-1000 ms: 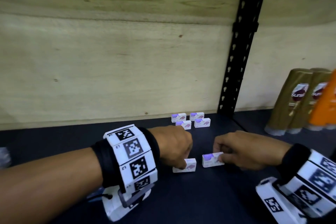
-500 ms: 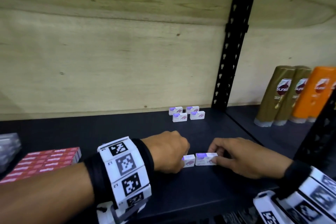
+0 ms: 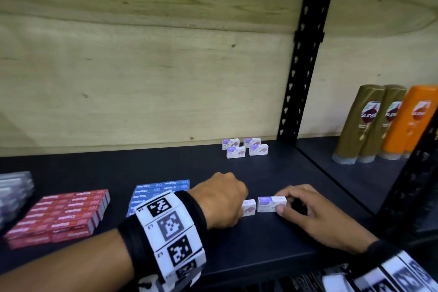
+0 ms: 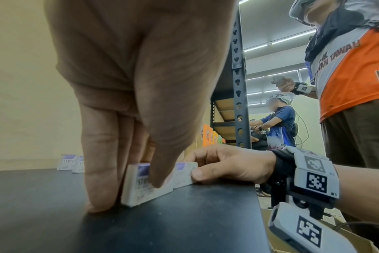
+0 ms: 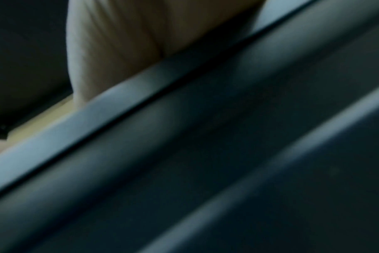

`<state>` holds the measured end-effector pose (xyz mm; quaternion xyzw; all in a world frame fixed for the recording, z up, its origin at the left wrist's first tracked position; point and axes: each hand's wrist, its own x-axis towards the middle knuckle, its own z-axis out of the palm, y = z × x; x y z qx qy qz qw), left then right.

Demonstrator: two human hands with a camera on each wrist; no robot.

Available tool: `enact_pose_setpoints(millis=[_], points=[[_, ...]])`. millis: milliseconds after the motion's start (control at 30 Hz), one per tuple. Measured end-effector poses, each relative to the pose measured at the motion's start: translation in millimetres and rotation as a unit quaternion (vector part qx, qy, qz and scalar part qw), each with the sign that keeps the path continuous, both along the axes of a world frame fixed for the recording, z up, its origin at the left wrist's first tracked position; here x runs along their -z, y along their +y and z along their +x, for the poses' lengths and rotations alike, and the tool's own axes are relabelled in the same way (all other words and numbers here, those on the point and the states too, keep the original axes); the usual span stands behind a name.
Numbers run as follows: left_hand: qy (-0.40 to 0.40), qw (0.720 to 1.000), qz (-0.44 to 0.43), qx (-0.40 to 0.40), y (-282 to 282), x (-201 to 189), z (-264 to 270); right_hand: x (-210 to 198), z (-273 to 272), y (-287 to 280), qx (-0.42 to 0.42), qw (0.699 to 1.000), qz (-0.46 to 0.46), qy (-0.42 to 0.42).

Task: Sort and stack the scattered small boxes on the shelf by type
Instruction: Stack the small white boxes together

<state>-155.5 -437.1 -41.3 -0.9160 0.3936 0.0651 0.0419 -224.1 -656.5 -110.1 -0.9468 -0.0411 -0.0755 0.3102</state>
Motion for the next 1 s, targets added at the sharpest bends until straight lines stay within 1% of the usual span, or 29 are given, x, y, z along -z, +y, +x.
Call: enact_pose_setpoints(millis=[333, 533, 800, 1000], points=[[0.017, 1.0, -0.014, 0.011, -3, 1, 7, 5, 1, -4, 0.008, 0.999, 0.032, 0.014], [0.025, 0.999, -0.015, 0.015, -1, -2, 9, 2, 2, -1, -0.006, 0.999, 0.043, 0.012], [0.031, 0.999, -0.012, 0.027, -3, -5, 8, 2, 3, 1, -0.004, 0.999, 0.048, 0.009], [0.029, 0.999, -0.007, 0.036, -2, -7, 11, 2, 4, 0, -0.001, 0.999, 0.038, 0.025]])
